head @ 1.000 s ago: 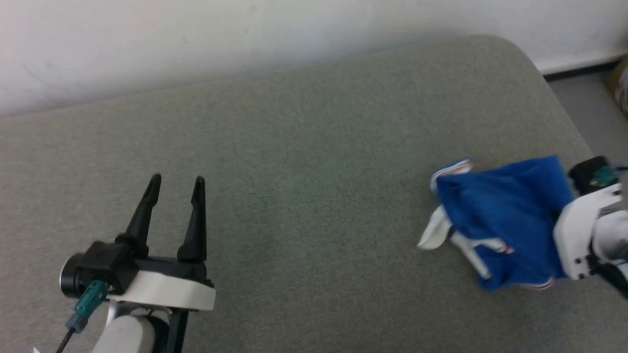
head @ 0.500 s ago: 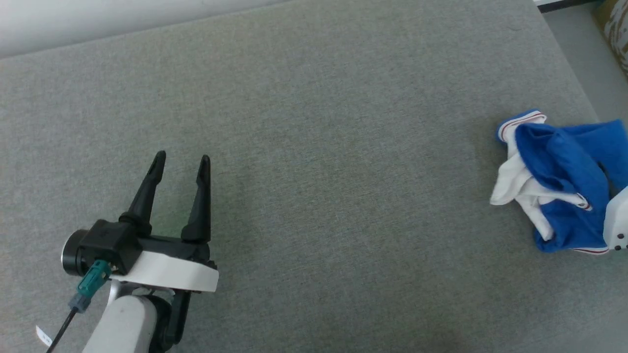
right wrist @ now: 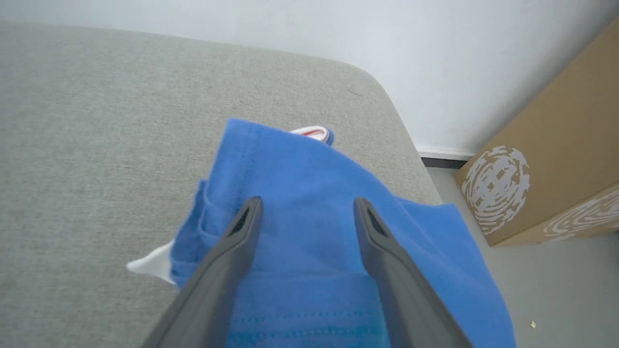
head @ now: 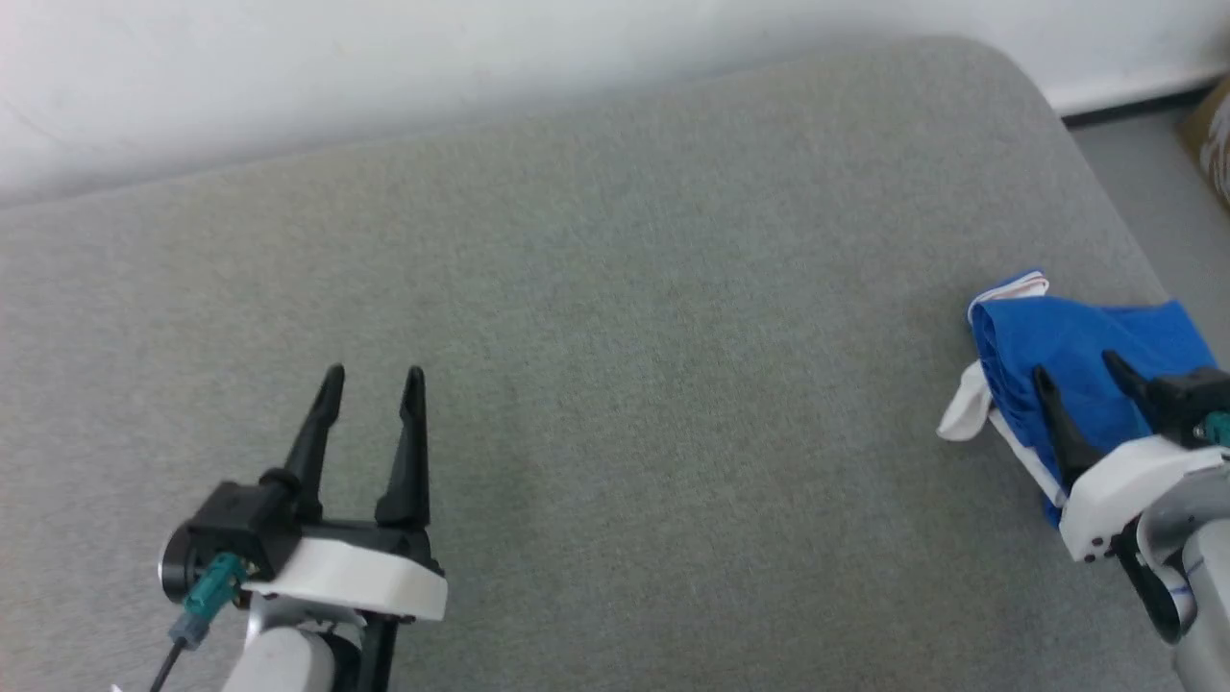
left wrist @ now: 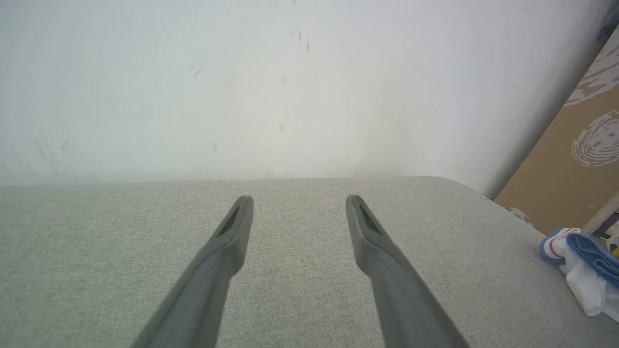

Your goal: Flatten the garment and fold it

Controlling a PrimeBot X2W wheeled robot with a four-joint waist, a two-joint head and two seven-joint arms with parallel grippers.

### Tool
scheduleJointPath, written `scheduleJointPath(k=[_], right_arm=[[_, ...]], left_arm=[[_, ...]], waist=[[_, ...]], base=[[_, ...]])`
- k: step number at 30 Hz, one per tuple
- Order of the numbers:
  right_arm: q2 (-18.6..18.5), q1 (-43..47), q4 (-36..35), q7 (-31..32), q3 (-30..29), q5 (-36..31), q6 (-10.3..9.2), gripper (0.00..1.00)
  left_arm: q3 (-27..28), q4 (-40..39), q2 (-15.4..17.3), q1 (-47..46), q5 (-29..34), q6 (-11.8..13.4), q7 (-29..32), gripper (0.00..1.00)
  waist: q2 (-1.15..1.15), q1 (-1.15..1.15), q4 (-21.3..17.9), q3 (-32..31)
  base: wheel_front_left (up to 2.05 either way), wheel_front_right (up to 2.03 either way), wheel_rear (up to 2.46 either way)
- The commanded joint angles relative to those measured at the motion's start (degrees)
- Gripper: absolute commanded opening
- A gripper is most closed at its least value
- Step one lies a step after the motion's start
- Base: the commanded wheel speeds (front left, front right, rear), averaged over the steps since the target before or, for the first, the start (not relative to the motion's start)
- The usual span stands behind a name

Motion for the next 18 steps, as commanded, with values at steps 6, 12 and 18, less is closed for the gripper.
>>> scheduleJointPath(k=[6,12,18], right_arm=[[2.7,7.9,-11.9,1.7,-5.0,0.2,-0.05,1.0],[10.2,15.7,-25.6,3.0,-10.6,-1.6,-0.05,1.0],[16.4,22.7,-35.3,5.6,-10.0,-3.9,-0.05,1.0]], left_arm=[[0.0,1.0,-1.8,3.0,-0.4,-0.3,-0.3,1.0],[1.3,1.6,-2.1,5.6,-0.1,0.2,-0.3,1.0],[3.8,2.5,-0.4,8.4,0.6,1.0,-0.3,1.0]], waist=[[0.0,0.01,6.1,-9.0],[0.0,0.01,10.5,-12.1],[0.0,0.01,13.5,-14.9]], base=[[0.0,0.0,0.0],[0.0,0.0,0.0],[0.0,0.0,0.0]])
